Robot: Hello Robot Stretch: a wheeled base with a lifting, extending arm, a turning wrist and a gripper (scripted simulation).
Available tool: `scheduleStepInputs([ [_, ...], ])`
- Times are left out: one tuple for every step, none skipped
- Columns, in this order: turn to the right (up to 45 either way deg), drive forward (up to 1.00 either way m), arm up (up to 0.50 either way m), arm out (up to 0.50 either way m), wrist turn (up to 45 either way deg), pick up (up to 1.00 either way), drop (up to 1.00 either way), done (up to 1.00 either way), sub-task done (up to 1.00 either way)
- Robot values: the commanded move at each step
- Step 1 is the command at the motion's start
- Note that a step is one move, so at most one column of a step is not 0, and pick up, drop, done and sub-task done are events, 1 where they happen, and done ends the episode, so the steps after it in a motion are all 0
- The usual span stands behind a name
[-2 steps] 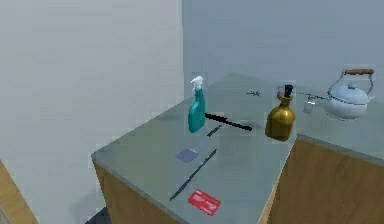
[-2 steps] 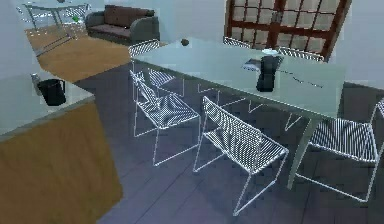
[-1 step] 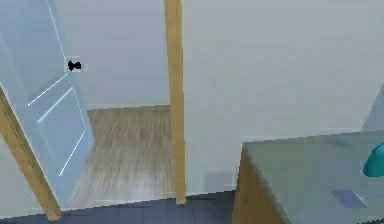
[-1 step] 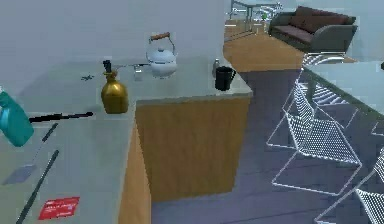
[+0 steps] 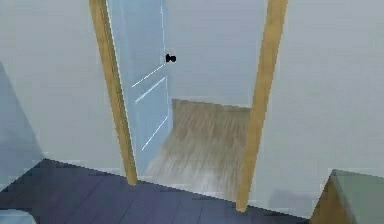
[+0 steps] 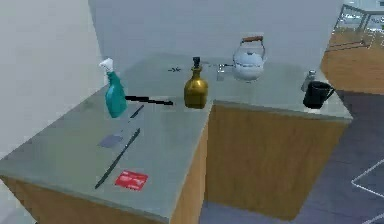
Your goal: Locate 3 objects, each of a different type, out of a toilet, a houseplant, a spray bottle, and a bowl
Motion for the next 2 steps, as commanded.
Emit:
scheduleStepInputs([
  [0.0,1.0,0.0,0.0,0.0,0.0,0.0,0.0,0.0],
  [-3.0,0.0,0.0,0.0,0.0,0.0,0.0,0.0,0.0],
])
